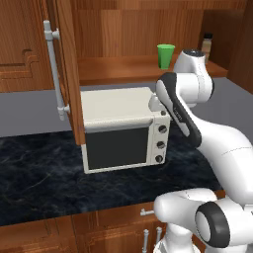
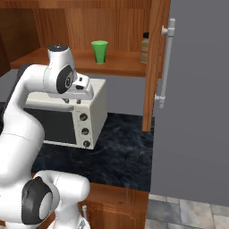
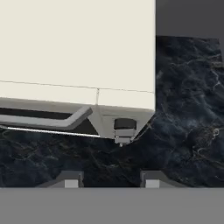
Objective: Take the cinnamon bottle from the cabinet and place it on the dining table, next to the plate with the cupcake. Then take the chocolate from the dining counter and place it on the cupcake plate.
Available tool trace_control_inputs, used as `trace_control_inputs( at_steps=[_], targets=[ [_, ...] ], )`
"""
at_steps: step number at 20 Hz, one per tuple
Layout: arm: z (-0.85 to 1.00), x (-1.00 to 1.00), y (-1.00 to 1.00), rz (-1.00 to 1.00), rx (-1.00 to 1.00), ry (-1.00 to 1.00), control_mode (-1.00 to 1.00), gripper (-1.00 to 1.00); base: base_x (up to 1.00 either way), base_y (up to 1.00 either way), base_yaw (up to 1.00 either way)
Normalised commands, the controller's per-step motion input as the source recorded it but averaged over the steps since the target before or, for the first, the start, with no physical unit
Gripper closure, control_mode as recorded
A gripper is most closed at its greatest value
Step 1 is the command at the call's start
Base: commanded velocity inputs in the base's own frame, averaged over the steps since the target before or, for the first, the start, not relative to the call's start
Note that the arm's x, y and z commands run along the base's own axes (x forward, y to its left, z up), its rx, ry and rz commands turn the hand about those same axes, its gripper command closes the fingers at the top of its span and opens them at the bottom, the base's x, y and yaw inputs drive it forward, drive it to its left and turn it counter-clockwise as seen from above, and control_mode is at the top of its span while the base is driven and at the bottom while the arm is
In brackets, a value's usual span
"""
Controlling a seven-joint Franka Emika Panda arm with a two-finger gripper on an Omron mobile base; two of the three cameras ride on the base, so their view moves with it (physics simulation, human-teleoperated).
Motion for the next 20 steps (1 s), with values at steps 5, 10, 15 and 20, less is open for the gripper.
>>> trace_control_inputs(
  at_steps=[5,10,15,20],
  targets=[
    [-0.01,-0.2,0.01,0.0,-0.09,-0.35,-1.0,-1.0,0.0,0.0,0.0],
    [0.22,-0.28,-0.04,-0.16,-0.24,-0.81,-1.0,-1.0,0.0,0.0,0.0],
    [0.45,-0.13,-0.16,-0.35,-0.05,-0.36,-1.0,-1.0,0.0,0.0,0.0],
    [0.52,-0.07,-0.39,-0.38,0.13,-0.02,-1.0,-1.0,0.0,0.0,0.0]
  ],
)
